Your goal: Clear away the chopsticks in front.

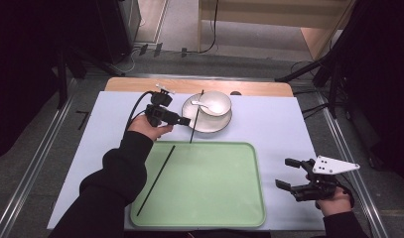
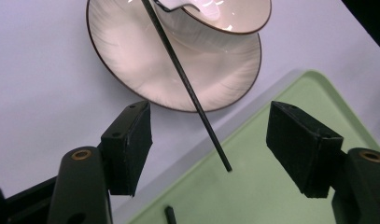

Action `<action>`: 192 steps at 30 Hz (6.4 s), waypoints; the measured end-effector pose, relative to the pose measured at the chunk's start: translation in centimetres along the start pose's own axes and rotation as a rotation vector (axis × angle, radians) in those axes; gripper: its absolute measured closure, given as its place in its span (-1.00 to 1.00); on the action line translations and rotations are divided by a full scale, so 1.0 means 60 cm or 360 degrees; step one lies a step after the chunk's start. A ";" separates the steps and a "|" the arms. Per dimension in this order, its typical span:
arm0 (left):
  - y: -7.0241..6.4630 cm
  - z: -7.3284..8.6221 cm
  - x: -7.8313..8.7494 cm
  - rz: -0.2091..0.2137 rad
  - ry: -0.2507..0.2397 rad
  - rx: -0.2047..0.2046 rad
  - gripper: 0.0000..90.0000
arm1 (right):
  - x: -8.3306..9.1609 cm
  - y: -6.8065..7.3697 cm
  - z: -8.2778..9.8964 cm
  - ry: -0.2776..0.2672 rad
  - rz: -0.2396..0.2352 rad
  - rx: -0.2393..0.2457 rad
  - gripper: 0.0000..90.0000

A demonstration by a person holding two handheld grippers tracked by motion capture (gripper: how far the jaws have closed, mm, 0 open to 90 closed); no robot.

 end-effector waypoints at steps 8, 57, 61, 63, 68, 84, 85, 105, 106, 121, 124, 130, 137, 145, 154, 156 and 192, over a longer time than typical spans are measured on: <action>0.006 -0.003 -0.050 -0.0107 0.0083 -0.0020 -0.16 | 0.003 0.000 0.001 0.0000 0.0003 0.0005 -0.63; 0.048 -0.013 -0.074 -0.0259 0.0075 0.0290 0.92 | 0.020 0.003 0.001 -0.0043 0.0026 -0.0008 -0.63; 0.051 -0.015 -0.042 -0.0228 0.0044 0.0267 0.92 | 0.020 0.003 0.002 -0.0039 0.0026 -0.0007 -0.63; 0.053 -0.013 -0.029 -0.0207 0.0036 0.0272 0.92 | 0.019 0.002 0.003 -0.0033 0.0030 -0.0013 -0.63; 0.050 0.003 0.003 -0.0151 0.0040 0.0278 0.92 | 0.019 0.003 0.003 -0.0029 0.0029 -0.0010 -0.63; 0.044 0.095 0.070 -0.0139 0.0010 0.0247 0.92 | 0.018 0.002 0.005 -0.0019 0.0038 -0.0006 -0.63; 0.044 0.104 0.074 -0.0140 0.0008 0.0242 0.92 | 0.018 0.002 0.005 -0.0019 0.0037 -0.0006 -0.63; 0.012 0.222 0.138 -0.0109 0.0057 0.0290 0.92 | 0.013 0.004 0.001 -0.0014 0.0024 0.0006 -0.63; 0.009 0.228 0.141 -0.0111 0.0062 0.0291 0.92 | 0.012 0.004 0.001 -0.0015 0.0019 0.0010 -0.63; -0.006 0.300 0.162 -0.0160 0.0205 0.0370 0.91 | 0.003 0.003 -0.003 -0.0011 -0.0003 0.0028 -0.63; -0.006 0.307 0.158 -0.0183 0.0243 0.0373 0.91 | 0.003 0.003 -0.003 -0.0013 0.0000 0.0021 -0.63; -0.010 0.308 0.146 -0.0212 0.0253 0.0375 0.91 | 0.003 0.003 -0.003 -0.0006 -0.0002 0.0026 -0.63; -0.013 0.306 0.144 -0.0221 0.0257 0.0351 0.85 | 0.002 0.003 -0.002 -0.0004 -0.0004 0.0025 -0.63; -0.011 0.304 0.145 -0.0179 0.0253 0.0340 0.70 | 0.000 0.002 -0.001 -0.0002 -0.0017 0.0020 -0.63; -0.004 0.280 0.157 -0.0116 0.0123 0.0219 0.04 | 0.005 0.000 0.002 -0.0009 -0.0014 0.0004 -0.63; -0.002 0.274 0.162 -0.0083 0.0054 0.0176 -0.06 | 0.006 0.000 0.003 -0.0007 -0.0009 0.0000 -0.63; 0.115 0.290 0.289 -0.0112 -0.0273 -0.0044 -0.31 | 0.003 0.009 -0.005 -0.0035 -0.0030 -0.0004 -0.64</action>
Point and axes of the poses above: each handheld gripper's, and its own axes: x roughly backward along the jaws, z roughly out of its underside, y roughly to its left, the point moved 7 cm from there along -x, roughly forward along the jaws, and after that the axes turned 12 degrees about -y, right-handed, at the moved point
